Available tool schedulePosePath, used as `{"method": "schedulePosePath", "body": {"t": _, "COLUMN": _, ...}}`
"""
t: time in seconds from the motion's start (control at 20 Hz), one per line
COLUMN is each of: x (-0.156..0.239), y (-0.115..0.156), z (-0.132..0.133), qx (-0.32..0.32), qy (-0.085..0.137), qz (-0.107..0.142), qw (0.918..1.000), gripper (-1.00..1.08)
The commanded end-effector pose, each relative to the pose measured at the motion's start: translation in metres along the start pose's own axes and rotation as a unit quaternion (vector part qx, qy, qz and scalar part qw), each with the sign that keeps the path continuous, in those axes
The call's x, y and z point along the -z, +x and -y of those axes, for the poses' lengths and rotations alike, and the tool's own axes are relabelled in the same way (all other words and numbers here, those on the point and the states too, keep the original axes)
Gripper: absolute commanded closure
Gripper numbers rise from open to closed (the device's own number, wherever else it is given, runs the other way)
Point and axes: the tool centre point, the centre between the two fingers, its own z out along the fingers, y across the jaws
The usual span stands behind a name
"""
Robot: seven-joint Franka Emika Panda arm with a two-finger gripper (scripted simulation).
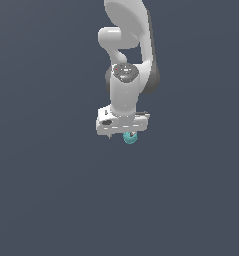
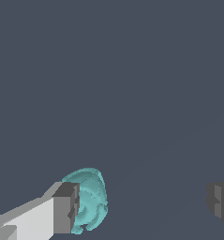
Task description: Pick up the object and move it to a goal position.
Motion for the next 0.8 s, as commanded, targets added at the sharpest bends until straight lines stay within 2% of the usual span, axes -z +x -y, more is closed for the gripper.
{"method": "schedulePosePath", "body": {"t": 0.0, "x": -0.011, "y": -0.010, "z": 0.011, "qx": 0.023, "qy": 0.002, "qz": 0.000, "qw": 0.9997, "gripper": -0.92}}
{"method": "schedulePosePath", "body": {"t": 0.35, "x": -0.041, "y": -0.044, "z": 0.043, "qx": 0.091, "qy": 0.009, "qz": 0.001, "qw": 0.9958, "gripper": -0.92}}
{"method": "schedulePosePath", "body": {"t": 0.75, "x": -0.056, "y": -0.065, "z": 0.060, "qx": 0.129, "qy": 0.014, "qz": 0.001, "qw": 0.9915, "gripper": -0.92}}
